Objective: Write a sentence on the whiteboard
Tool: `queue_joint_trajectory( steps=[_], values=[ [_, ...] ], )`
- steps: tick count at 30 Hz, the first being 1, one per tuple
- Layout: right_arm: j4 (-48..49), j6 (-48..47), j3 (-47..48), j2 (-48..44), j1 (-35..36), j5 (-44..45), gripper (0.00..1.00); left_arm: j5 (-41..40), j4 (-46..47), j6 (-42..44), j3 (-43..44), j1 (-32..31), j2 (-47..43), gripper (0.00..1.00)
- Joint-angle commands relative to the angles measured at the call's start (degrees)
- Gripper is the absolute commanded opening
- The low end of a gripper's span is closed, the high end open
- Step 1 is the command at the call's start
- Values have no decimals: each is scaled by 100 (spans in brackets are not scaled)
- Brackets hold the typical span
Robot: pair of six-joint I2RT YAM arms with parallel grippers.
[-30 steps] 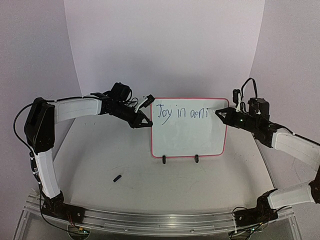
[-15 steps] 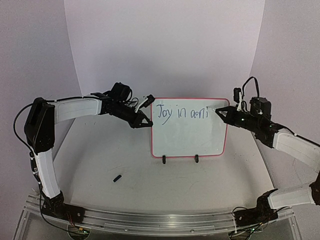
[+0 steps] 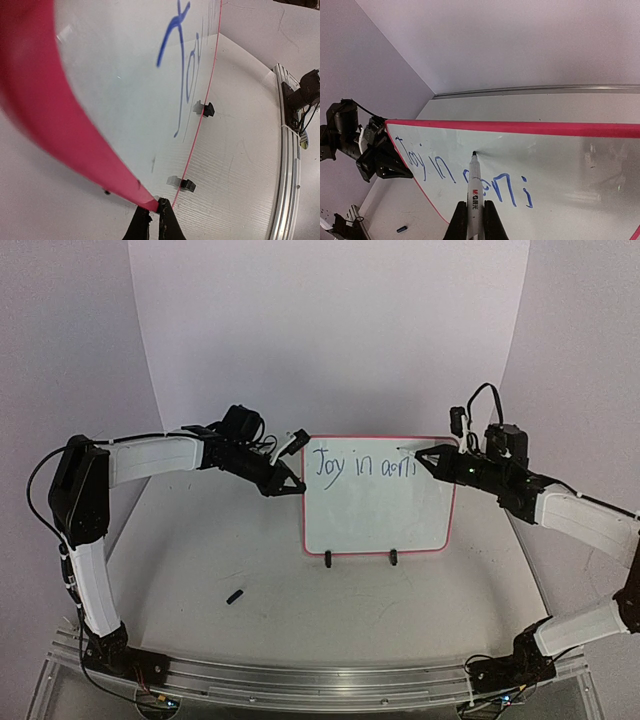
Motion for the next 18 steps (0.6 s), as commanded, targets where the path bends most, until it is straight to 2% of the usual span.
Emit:
queue_joint_trajectory(
  steps=[1, 18],
  values=[
    [252, -67, 226, 32, 22, 282, 0, -413, -673, 376, -40, -128, 142, 0],
    [112, -25, -178, -189, 23, 493, 0, -403, -679, 378, -24, -130, 169, 0]
  ],
)
